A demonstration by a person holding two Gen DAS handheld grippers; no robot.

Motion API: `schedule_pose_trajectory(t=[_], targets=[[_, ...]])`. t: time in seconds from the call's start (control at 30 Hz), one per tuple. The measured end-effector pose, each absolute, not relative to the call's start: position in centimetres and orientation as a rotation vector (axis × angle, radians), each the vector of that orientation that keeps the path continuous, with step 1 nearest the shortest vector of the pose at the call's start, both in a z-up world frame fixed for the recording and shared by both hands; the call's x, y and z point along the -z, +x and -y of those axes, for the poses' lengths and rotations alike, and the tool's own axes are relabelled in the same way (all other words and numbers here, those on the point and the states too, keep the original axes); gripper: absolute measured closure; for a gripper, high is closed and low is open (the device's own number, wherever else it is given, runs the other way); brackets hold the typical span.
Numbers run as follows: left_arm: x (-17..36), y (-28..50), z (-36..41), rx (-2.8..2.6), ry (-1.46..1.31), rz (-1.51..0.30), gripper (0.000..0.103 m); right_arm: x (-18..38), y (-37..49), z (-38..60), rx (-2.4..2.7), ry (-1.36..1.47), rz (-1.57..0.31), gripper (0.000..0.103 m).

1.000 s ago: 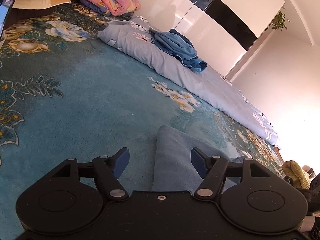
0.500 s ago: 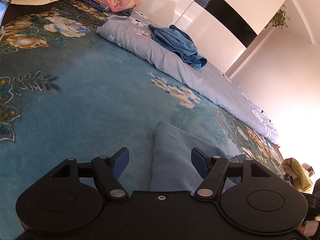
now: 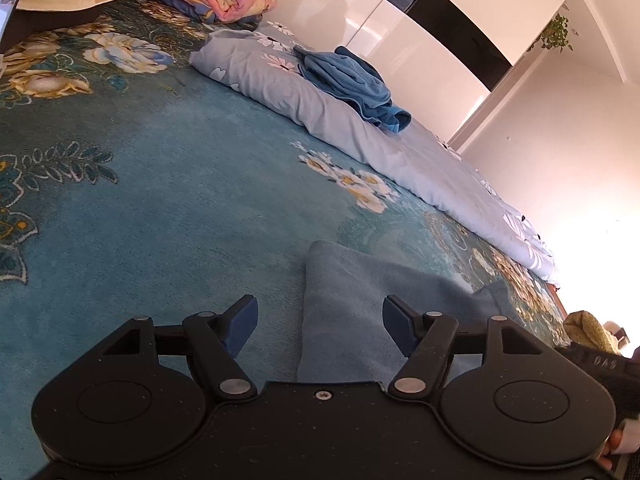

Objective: Fold clothes

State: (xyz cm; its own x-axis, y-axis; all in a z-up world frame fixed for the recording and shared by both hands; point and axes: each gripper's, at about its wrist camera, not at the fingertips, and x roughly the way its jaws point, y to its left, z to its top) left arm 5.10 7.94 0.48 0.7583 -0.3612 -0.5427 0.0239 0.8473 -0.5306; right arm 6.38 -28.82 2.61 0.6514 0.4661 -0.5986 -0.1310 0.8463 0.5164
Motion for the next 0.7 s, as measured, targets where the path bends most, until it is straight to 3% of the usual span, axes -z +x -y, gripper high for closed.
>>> schedule_pose_trajectory(t=[0.23, 0.4, 0.57, 0.7], targets=[[-0.4, 5.2, -7.5, 0.244, -0.523, -0.695, 0.035, -0.4, 7.8, 30.1, -0.267, 0.447, -0.858, 0.081], [-0.2, 5.3, -6.8, 0.267, -0.512, -0.712, 0.033, 1.1, 7.7, 30.5, -0.244, 0.471, -0.876, 0.075], [0.2, 5.8, -5.6, 0.298, -0.501, -0.738, 0.032, 0.1, 7.1, 30.6, -0.229, 0.410, -0.831, 0.051], [0.7, 6.3, -4.7, 0.309, -0.477, -0.764, 0.032, 1.3, 7.6, 31.2, -0.222, 0.485, -0.866, 0.045]])
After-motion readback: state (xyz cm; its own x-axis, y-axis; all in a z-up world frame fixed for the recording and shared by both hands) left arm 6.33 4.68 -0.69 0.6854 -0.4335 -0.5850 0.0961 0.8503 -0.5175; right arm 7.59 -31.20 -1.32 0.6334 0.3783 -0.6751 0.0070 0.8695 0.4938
